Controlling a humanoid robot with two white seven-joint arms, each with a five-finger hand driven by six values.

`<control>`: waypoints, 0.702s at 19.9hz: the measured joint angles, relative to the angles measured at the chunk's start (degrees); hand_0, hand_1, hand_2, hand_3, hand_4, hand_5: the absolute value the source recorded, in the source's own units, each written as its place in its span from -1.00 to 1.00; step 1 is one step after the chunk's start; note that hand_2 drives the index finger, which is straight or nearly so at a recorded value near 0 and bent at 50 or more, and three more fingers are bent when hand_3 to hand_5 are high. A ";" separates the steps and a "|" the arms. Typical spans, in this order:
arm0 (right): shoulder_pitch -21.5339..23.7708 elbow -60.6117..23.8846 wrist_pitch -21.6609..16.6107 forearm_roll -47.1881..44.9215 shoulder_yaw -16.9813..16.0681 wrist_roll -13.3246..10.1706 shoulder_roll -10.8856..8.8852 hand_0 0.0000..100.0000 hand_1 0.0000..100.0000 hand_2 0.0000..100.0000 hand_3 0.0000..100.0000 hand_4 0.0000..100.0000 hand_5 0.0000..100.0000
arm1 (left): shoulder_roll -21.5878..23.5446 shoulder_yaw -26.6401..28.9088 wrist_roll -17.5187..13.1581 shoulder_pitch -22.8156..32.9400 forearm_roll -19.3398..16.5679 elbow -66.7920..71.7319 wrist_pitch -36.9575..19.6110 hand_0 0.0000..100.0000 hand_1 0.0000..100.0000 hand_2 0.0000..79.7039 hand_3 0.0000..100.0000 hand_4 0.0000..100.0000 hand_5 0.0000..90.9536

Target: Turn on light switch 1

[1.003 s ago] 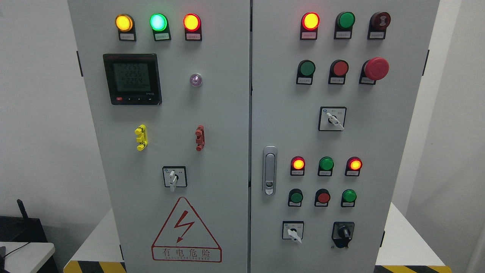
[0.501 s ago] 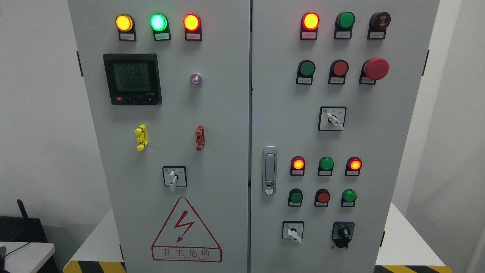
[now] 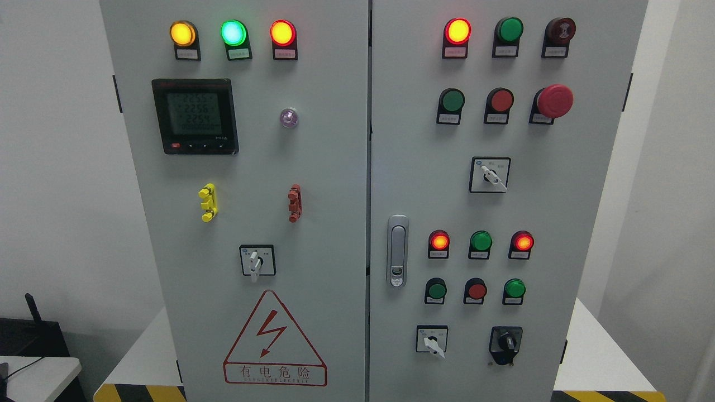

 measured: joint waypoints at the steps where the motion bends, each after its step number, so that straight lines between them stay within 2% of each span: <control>1: 0.00 0.00 0.00 0.00 0.00 0.00 0.00 -0.76 -0.22 -1.00 -1.00 -1.00 -1.00 | 0.01 1.28 0.10 0.46 -0.22 -1.40 0.01 -0.38 -0.80 -1.00 -0.79 -0.61 -1.00; 4: 0.00 0.00 0.00 0.00 0.00 0.00 0.01 -0.76 -0.22 -1.00 -1.00 -1.00 -1.00 | 0.02 5.02 0.70 1.88 -0.96 -6.01 0.10 -0.31 -0.76 -1.00 -0.65 -0.48 -1.00; 8: 0.00 0.00 0.00 0.00 0.00 0.00 0.01 -0.76 -0.22 -1.00 -1.00 -1.00 -1.00 | 0.03 10.65 2.66 3.21 -1.65 -12.92 -3.60 -0.25 -0.73 -1.00 -0.49 -0.35 -1.00; 10: 0.00 0.00 0.00 0.00 0.00 0.00 0.01 -0.76 -0.22 -1.00 -1.00 -1.00 -1.00 | 0.03 13.45 3.26 3.59 -1.85 -16.16 -5.47 -0.21 -0.70 -0.84 -0.34 -0.21 -0.97; 11: 0.00 0.00 0.00 0.00 0.00 0.00 0.01 -0.76 -0.22 -1.00 -1.00 -1.00 -1.00 | 0.03 14.70 3.75 3.76 -1.93 -17.85 -6.41 -0.20 -0.70 -0.82 -0.33 -0.20 -0.96; 12: 0.00 0.00 0.00 0.00 0.00 0.00 0.01 -0.76 -0.22 -1.00 -1.00 -1.00 -1.00 | 0.03 16.06 4.32 3.89 -1.98 -19.55 -7.41 -0.18 -0.68 -0.72 -0.26 -0.14 -0.90; 13: 0.00 0.00 0.00 0.00 0.00 0.00 0.01 -0.76 -0.22 -1.00 -1.00 -1.00 -1.00 | 0.03 17.19 4.61 4.06 -1.99 -21.02 -8.56 -0.15 -0.67 -0.63 -0.18 -0.01 -0.70; 14: 0.00 0.00 0.00 0.00 0.00 0.00 0.01 -0.76 -0.22 -1.00 -1.00 -1.00 -1.00 | 0.04 18.26 4.77 4.20 -1.98 -22.53 -10.09 -0.15 -0.65 -0.61 -0.16 0.01 -0.68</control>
